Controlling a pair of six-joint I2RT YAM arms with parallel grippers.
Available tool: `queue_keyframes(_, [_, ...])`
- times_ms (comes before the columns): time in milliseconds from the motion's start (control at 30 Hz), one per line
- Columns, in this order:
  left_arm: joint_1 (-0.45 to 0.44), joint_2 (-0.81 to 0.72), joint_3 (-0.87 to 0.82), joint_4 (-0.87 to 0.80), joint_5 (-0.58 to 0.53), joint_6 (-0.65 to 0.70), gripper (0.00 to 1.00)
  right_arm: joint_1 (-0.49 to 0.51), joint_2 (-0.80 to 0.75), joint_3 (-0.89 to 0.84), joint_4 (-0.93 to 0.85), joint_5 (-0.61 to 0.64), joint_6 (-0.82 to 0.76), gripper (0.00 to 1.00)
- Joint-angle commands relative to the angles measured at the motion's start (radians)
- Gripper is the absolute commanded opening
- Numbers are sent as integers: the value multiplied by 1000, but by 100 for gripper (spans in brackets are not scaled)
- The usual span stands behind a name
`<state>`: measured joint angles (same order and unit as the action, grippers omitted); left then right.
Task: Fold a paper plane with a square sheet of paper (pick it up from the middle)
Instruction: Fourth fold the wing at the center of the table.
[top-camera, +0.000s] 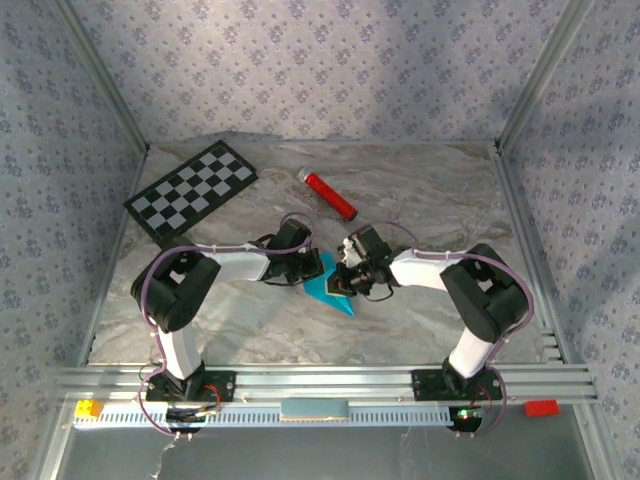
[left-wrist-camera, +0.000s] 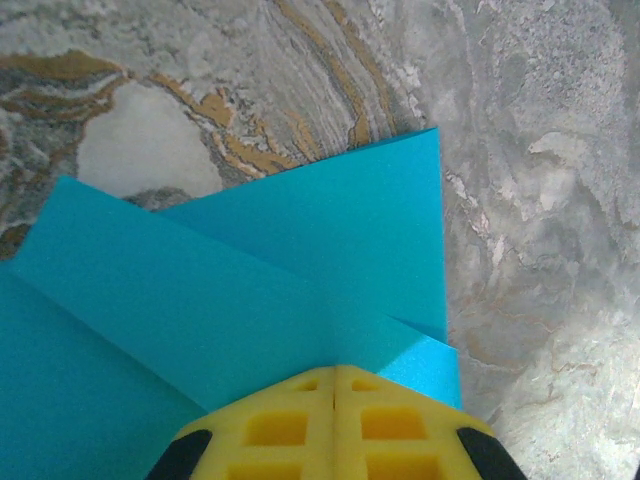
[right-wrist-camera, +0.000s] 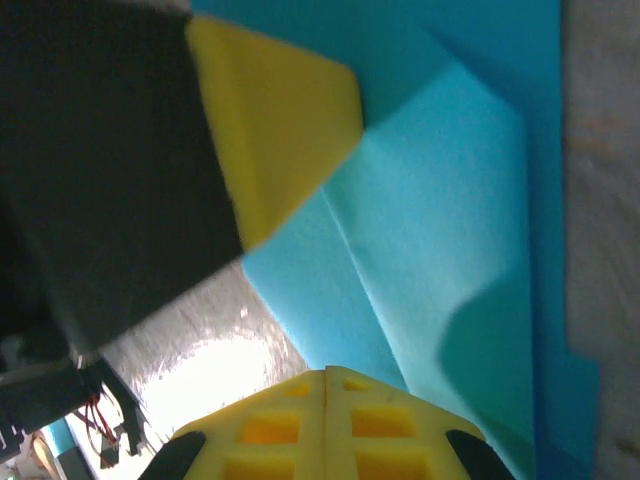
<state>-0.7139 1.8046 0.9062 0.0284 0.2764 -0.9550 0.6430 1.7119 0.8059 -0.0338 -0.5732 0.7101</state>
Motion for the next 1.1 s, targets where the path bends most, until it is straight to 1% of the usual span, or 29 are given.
queue_keyframes(0, [-2, 22, -21, -56, -28, 2, 1, -7, 72, 36, -24, 29, -7, 0])
queue_keyframes(100, [0, 21, -22, -60, -31, 5, 1, -8, 107, 42, -39, 42, -14, 0])
queue_keyframes(167, [-1, 22, -19, -68, -32, 9, 1, -10, 99, 12, -22, 29, -4, 0])
queue_keyframes(600, [12, 39, -23, -71, -33, 12, 1, -16, -117, -238, 12, -12, -1, 0])
queue_keyframes(900, [18, 46, -22, -70, -31, 11, 1, -33, -281, -373, -65, -7, -59, 3])
queue_keyframes(1067, [18, 45, -26, -66, -27, 7, 1, -78, -345, -434, -80, -10, -52, 3])
